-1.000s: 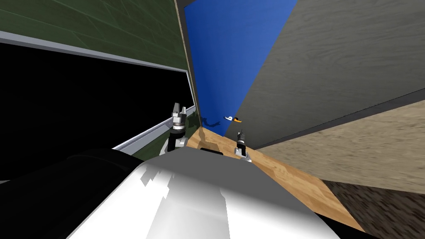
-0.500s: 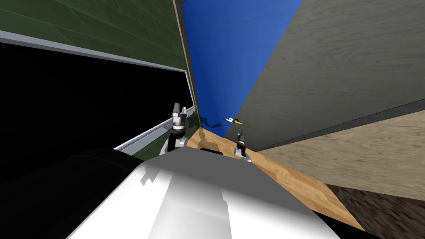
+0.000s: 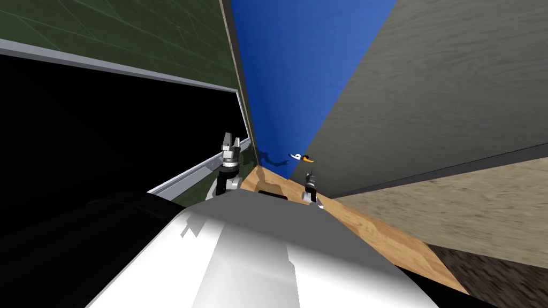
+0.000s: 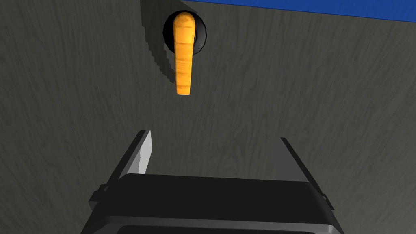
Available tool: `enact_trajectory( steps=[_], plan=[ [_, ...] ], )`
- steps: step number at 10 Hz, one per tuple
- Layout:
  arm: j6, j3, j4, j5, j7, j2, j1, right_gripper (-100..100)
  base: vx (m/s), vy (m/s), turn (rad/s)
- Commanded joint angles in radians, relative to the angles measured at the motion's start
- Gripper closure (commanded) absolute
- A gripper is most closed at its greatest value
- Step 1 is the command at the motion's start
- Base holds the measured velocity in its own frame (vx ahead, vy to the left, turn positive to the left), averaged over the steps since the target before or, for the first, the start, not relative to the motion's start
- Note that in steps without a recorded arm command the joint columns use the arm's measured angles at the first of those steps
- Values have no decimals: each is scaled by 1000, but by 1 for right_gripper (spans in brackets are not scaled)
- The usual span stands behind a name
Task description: Pull the door open
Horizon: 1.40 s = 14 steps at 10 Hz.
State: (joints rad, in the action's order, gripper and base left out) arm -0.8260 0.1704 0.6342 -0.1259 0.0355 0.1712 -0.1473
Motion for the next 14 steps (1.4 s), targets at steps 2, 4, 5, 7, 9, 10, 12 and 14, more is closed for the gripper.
enact_trajectory(
  steps=[2, 4, 5, 7, 9, 10, 12, 14],
  plan=[
    [-3, 13, -61, -12, 3, 1, -20, -100, 180, 2, 20],
    [-8, 16, -86, -15, 4, 2, -29, -100, 106, -12, 5],
    [-10, 18, -98, -16, 5, 2, -33, -100, 67, -1, 6],
    [-12, 18, -106, -17, 6, 3, -36, -100, 50, 7, 6],
    [-18, 45, -123, -33, 21, 44, 0, -100, 2, 5, -51],
    [-18, 45, -118, -33, 21, 44, 0, -100, 2, 7, -11],
    [-23, 63, -134, -44, 34, 76, 27, -100, 21, 8, 0],
    [-23, 63, -102, -44, 34, 76, 27, -100, 36, 11, -8]
  ],
)
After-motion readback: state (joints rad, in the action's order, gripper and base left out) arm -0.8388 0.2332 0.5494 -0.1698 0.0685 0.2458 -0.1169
